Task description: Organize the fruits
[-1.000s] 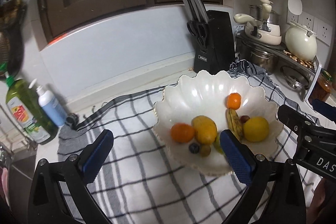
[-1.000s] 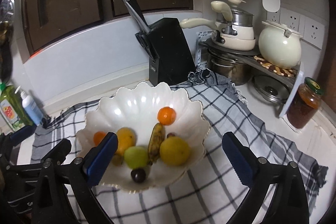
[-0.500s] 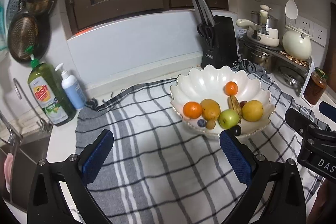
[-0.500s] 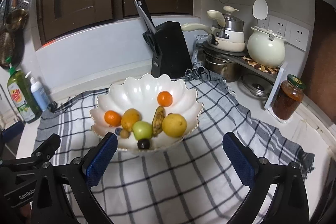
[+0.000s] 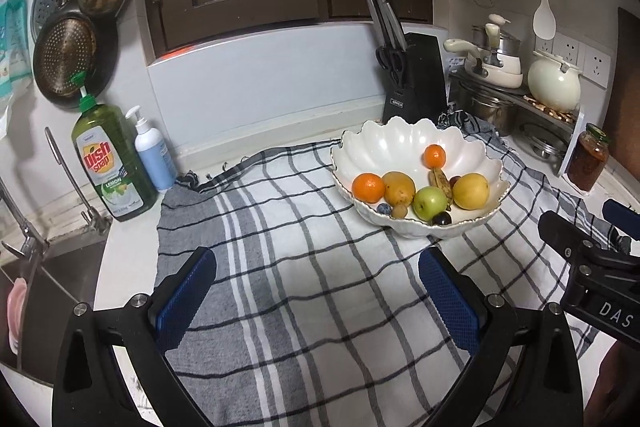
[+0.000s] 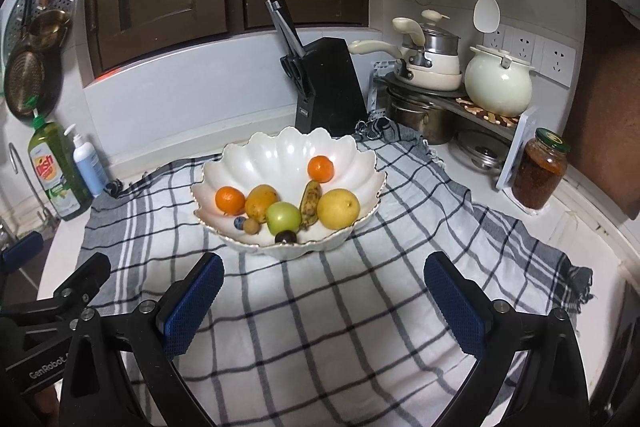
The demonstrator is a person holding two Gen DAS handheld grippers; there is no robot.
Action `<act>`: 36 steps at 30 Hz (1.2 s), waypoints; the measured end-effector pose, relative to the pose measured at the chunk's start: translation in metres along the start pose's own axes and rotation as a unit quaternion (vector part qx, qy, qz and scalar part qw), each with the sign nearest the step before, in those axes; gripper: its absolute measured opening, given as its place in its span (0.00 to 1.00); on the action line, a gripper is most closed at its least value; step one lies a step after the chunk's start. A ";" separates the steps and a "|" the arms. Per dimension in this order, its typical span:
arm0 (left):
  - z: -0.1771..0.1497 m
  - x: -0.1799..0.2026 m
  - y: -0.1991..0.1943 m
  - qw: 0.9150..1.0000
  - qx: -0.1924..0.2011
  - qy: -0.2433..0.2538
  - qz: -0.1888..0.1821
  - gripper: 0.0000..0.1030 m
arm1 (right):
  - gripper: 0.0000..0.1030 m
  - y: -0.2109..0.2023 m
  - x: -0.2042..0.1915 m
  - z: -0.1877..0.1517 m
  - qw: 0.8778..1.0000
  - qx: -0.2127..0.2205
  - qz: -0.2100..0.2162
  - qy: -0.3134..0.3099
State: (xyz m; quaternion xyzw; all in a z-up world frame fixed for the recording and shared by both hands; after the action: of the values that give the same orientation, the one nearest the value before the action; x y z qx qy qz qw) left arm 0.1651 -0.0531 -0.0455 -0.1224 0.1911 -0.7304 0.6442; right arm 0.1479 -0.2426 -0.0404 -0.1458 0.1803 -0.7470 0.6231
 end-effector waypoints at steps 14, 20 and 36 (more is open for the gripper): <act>-0.015 -0.010 -0.031 1.000 0.004 -0.010 -0.002 1.00 | 0.99 -0.028 -0.007 -0.011 1.000 0.004 0.006 -0.003; -0.018 -0.011 -0.036 1.000 0.005 -0.011 -0.002 1.00 | 0.99 -0.032 -0.008 -0.015 1.000 0.001 0.008 -0.004; -0.017 -0.013 -0.042 1.000 0.008 -0.010 0.001 1.00 | 0.99 -0.034 -0.009 -0.016 1.000 0.000 0.009 -0.003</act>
State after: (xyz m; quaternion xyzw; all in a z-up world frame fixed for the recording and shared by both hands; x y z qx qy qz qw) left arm 0.1222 -0.0338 -0.0413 -0.1248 0.1789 -0.7300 0.6477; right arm 0.1124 -0.2270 -0.0387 -0.1458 0.1796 -0.7411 0.6303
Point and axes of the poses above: each gripper's, at about its wrist camera, not at the fingertips, and y roughly the way its jaws point, x to its right, z to its top, the point moved 6 cm from there along y, roughly the way its jaws point, and after that the axes turned 12 degrees about x, right-handed, at the moved point
